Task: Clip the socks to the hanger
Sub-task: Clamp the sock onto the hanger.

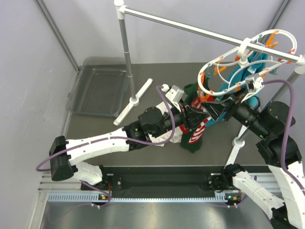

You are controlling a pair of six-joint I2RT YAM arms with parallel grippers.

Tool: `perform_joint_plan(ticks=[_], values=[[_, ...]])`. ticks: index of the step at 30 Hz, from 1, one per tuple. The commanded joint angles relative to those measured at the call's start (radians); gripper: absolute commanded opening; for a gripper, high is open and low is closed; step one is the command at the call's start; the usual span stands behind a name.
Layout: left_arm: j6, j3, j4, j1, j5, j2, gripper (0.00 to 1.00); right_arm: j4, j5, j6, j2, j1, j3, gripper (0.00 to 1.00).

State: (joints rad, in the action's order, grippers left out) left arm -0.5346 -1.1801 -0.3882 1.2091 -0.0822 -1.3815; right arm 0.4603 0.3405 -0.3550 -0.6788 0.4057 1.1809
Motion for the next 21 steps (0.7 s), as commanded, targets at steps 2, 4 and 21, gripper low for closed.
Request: perform_joint_plan(ticks=[2,4,21], values=[[-0.007,-0.047,0.0,0.003,0.009,-0.007,0.43,0.144,-0.012,0.016,-0.015,0.016,0.071,0.71],[-0.002,-0.055,0.018,0.001,0.012,-0.007,0.49,0.19,-0.034,0.03,-0.015,0.018,0.088,0.75],[0.11,-0.255,0.254,0.003,0.272,-0.094,0.99,0.521,-0.334,0.103,0.073,0.016,0.177,1.0]])
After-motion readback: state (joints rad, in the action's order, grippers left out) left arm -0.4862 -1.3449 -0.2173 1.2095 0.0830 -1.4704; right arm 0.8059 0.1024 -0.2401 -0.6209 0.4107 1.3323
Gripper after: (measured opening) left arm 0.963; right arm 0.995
